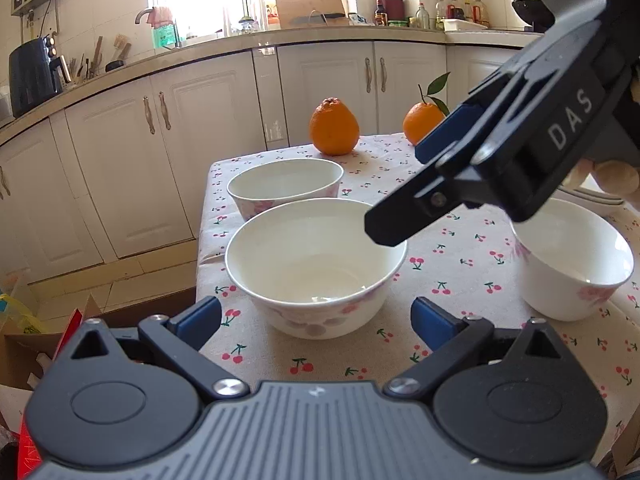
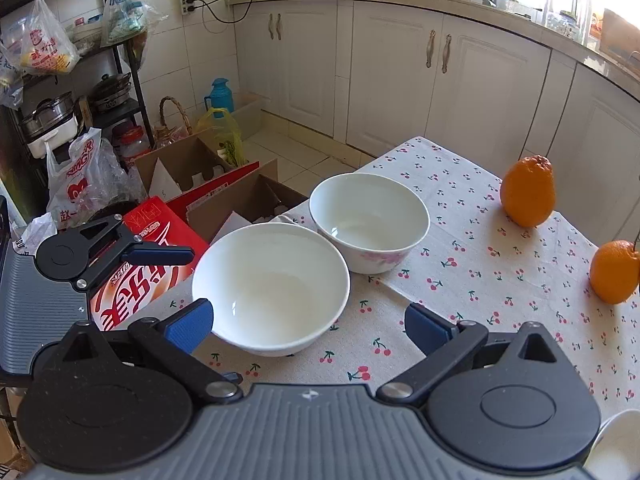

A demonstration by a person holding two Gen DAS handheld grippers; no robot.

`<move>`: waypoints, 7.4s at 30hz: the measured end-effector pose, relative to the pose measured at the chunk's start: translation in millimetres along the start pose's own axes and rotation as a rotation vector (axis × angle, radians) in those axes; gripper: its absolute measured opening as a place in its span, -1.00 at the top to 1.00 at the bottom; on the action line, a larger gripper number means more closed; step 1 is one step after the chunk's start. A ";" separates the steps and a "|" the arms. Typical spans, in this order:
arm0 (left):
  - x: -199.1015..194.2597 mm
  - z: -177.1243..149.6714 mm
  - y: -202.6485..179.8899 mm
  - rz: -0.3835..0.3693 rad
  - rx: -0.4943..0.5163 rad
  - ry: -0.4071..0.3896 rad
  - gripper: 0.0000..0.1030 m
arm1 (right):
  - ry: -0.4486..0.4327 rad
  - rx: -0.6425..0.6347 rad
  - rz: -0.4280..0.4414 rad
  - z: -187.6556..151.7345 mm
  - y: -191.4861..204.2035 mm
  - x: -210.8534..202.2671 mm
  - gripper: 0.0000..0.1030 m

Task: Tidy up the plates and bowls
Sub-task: 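Move the right gripper to another white bowl and close on its rim, then lift the bowl with the right gripper and carry it over the placed bowl, then lower the bowl into the placed bowl and open the right gripper, then move the right gripper to the last white bowl on the table, then close the right gripper on the rim of the white bowl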

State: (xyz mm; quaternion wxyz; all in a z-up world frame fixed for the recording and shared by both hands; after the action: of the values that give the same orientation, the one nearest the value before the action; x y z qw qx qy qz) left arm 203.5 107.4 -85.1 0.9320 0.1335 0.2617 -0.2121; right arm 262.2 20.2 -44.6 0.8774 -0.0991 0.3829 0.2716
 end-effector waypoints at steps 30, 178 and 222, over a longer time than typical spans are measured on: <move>19.4 5.4 7.7 -0.063 -0.045 0.001 -0.77 | 0.113 0.077 0.134 16.6 -12.8 60.8 -0.30; -15.5 50.5 -0.4 -0.048 -0.006 -0.057 -0.92 | -0.033 0.012 0.008 23.4 -38.2 -54.3 -1.00; 110.0 62.9 40.9 -0.053 -0.008 -0.003 -0.86 | 0.213 0.212 0.220 85.9 -112.2 119.8 -0.53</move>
State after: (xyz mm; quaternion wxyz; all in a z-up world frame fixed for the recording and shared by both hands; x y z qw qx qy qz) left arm 334.6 84.8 -87.4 0.9271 0.1224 0.2647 -0.2356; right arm 444.3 7.6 -76.3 0.8025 0.0083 0.5085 0.3119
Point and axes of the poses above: each gripper's, at about its wrist camera, not at the fingertips, and x roughly the way its jaws point, y to its left, z to its top, the point moved 5 cm from there along x, roughly the way its jaws point, and after that the axes turned 2 degrees about x, right-handed, at the moved point
